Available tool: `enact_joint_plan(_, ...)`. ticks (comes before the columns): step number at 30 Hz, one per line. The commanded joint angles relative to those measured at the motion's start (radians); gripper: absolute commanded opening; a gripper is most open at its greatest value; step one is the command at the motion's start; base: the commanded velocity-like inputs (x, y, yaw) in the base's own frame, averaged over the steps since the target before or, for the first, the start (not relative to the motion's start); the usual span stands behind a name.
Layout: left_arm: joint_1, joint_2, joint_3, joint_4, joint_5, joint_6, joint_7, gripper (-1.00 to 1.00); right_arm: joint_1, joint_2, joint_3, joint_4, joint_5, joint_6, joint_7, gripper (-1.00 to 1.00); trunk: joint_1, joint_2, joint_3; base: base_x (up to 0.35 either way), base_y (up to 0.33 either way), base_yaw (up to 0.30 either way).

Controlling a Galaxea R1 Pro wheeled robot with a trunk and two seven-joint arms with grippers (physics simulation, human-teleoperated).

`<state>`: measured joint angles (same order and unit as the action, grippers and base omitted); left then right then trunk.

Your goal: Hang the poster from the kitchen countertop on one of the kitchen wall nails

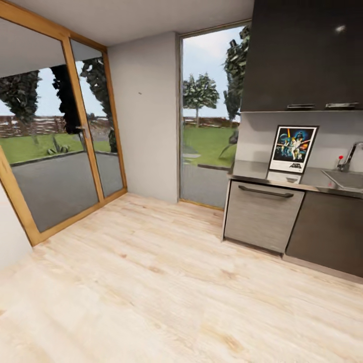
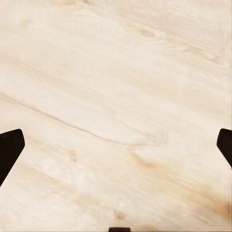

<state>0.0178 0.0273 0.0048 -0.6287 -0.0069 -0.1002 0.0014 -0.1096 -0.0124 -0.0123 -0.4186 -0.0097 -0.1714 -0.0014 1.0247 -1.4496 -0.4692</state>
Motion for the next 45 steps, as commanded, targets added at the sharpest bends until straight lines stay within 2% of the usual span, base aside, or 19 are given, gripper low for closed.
enact_joint_plan(1,0.001,0.000,0.001,-0.002,-0.001,-0.001,0.000,1.00,-0.001,0.000,-0.001,0.001,-0.001,-0.004,0.000,1.00,0.000,0.000,-0.001,0.157,-0.285,-0.300)
enact_joint_plan(12,0.001,0.000,0.002,-0.002,-0.001,-0.001,0.000,1.00,-0.001,0.000,-0.001,0.001,-0.001,-0.005,-0.002,1.00,0.000,0.000,-0.001,0.234,-0.226,-0.164)
enact_joint_plan(37,0.001,0.000,0.001,-0.001,-0.001,-0.001,0.001,1.00,-0.001,0.000,0.000,0.004,-0.002,-0.005,-0.002,1.00,0.000,0.000,-0.001,0.264,-0.222,-0.290)
enact_joint_plan(45,0.001,0.000,0.001,0.000,-0.001,-0.001,0.001,1.00,-0.001,0.000,0.000,0.007,-0.001,-0.004,-0.001,1.00,0.000,0.000,-0.001,0.238,-0.263,-0.071)
